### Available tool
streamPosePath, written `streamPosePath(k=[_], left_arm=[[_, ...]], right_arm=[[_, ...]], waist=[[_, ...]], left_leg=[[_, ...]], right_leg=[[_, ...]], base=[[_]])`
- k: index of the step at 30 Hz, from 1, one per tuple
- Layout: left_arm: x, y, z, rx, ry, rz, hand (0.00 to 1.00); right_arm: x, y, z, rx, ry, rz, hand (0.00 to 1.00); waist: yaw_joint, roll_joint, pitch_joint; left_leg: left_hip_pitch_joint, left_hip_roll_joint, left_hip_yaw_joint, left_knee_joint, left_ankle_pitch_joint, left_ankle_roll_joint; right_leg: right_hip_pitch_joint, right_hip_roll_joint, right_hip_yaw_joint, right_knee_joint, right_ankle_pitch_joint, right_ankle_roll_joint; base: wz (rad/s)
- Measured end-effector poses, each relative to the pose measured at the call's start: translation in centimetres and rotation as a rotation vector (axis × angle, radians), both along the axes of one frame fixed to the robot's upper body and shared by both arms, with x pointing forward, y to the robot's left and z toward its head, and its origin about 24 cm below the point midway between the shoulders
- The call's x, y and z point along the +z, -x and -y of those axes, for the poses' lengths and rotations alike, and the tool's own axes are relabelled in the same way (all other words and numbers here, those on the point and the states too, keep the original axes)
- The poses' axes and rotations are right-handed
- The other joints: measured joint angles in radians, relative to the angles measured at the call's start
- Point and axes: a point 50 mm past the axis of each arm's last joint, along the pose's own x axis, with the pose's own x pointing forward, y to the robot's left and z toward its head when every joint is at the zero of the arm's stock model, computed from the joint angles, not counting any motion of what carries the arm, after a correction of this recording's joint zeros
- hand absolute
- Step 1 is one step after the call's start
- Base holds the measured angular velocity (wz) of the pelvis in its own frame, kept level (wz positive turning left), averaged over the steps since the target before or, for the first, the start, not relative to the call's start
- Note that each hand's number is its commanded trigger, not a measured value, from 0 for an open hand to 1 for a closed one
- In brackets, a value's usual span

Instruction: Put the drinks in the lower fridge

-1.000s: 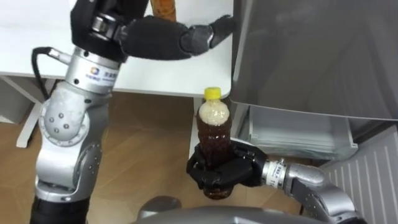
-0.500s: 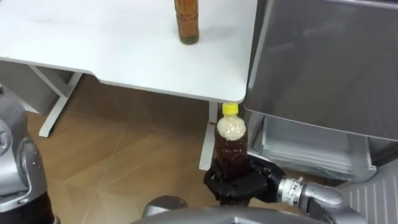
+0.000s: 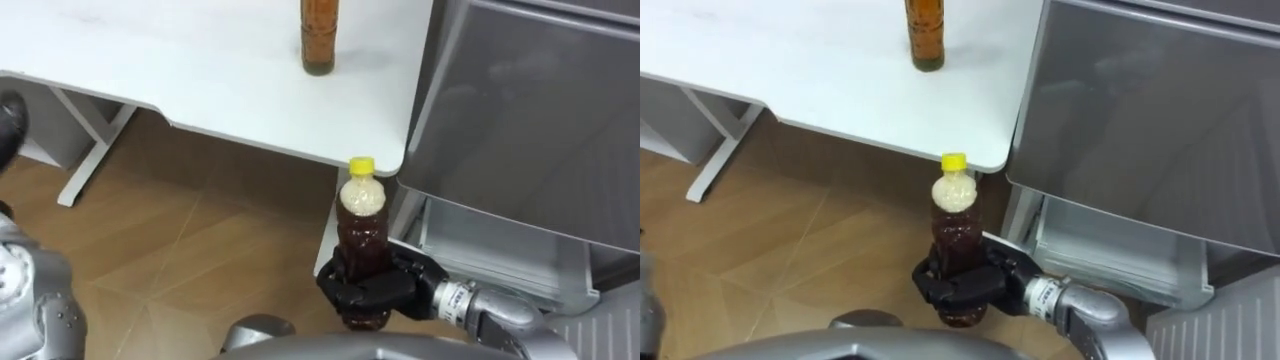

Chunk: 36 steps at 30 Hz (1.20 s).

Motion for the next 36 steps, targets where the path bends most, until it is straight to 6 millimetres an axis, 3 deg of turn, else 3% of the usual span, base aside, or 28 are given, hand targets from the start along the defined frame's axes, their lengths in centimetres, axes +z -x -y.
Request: streamPosePath(k=[1,4,7,11,13,18,20,23,27,31,36], left_arm=[[-2.5,1.3,0.8,0.016,0.131,-0.078,0.0],[-6.2,4.2,2.6,0.045,0.335,-0.2,0.0],[-10.1,9.2,4.3,0.099,0.529,-0.377,0.0],[-12.0,13.8,5.7,0.138,0.649,-0.521,0.0],[-12.7,16.6,6.5,0.159,0.713,-0.595,0.0],[-13.0,19.8,7.7,0.057,0.76,-0.776,0.0],[-13.1,20.1,8.1,-0.042,0.752,-0.854,0.0],[-13.4,19.0,8.3,-0.252,0.686,-0.968,0.0],[-13.7,15.8,8.5,-0.515,0.543,-1.057,0.0],[-13.8,13.7,8.6,-0.608,0.484,-1.063,0.0],[-13.7,13.5,8.8,-0.639,0.467,-1.042,0.0]], right_arm=[[-0.1,0.1,-0.2,-0.006,0.002,-0.015,1.0],[-0.3,0.1,-0.6,-0.016,-0.006,-0.048,1.0],[-0.5,-0.6,-0.8,-0.015,0.015,-0.068,1.0],[-0.6,-1.0,-0.9,-0.006,0.029,-0.096,1.0],[-0.7,-0.9,-0.6,-0.007,0.039,-0.125,1.0],[-0.8,-1.0,-0.6,-0.01,0.036,-0.15,1.0],[-0.9,-0.9,-0.6,-0.023,0.021,-0.164,1.0],[-1.3,-0.8,-0.6,-0.063,0.006,-0.192,1.0],[-1.4,-1.0,-0.3,-0.117,0.018,-0.198,1.0],[-1.1,-1.5,0.3,-0.238,-0.043,-0.216,1.0],[-1.5,-1.7,1.2,-0.407,-0.058,-0.274,1.0]], waist=[[0.003,0.0,0.0],[0.003,-0.005,0.0031],[0.001,-0.004,0.0038],[0.0,-0.003,0.0068],[0.0,-0.007,0.0046],[-0.027,-0.012,0.0051],[-0.046,-0.011,0.0048],[-0.083,-0.012,0.0042],[-0.138,-0.004,0.0033],[-0.172,0.003,-0.0008],[-0.223,0.005,0.0039]], left_leg=[[-0.001,0.0,0.001,-0.01,0.0,0.0],[-0.002,0.002,0.009,-0.014,-0.001,-0.001],[-0.003,0.005,0.017,-0.015,-0.003,-0.001],[-0.011,0.008,0.027,-0.015,-0.004,-0.001],[-0.021,0.009,0.028,-0.015,-0.003,-0.001],[-0.026,0.008,0.036,-0.008,-0.005,0.001],[-0.031,0.006,0.035,-0.009,-0.005,0.001],[-0.037,0.006,0.032,-0.007,-0.005,0.001],[-0.041,0.005,0.032,-0.007,-0.005,0.001],[-0.037,0.008,0.057,-0.015,-0.005,0.002],[-0.035,0.008,0.061,-0.022,-0.005,0.002]], right_leg=[[-0.003,0.0,0.001,0.0,0.0,0.0],[-0.014,0.0,0.012,0.003,0.0,0.0],[-0.02,0.001,0.023,0.007,0.0,0.0],[-0.034,0.0,0.03,0.018,0.0,0.0],[-0.045,0.001,0.035,0.018,0.0,0.0],[-0.048,0.0,0.039,0.01,0.0,0.0],[-0.045,0.0,0.04,0.003,0.0,0.0],[-0.047,0.002,0.04,0.001,0.0,0.0],[-0.051,0.002,0.041,0.002,0.0,0.0],[-0.061,0.001,0.067,0.012,0.001,0.0],[-0.065,0.0,0.071,0.017,0.001,0.002]], base=[[-0.04],[-0.1],[-0.08],[-0.08],[-0.02],[-0.02],[0.03],[0.03],[0.0],[-0.19],[-0.01]])
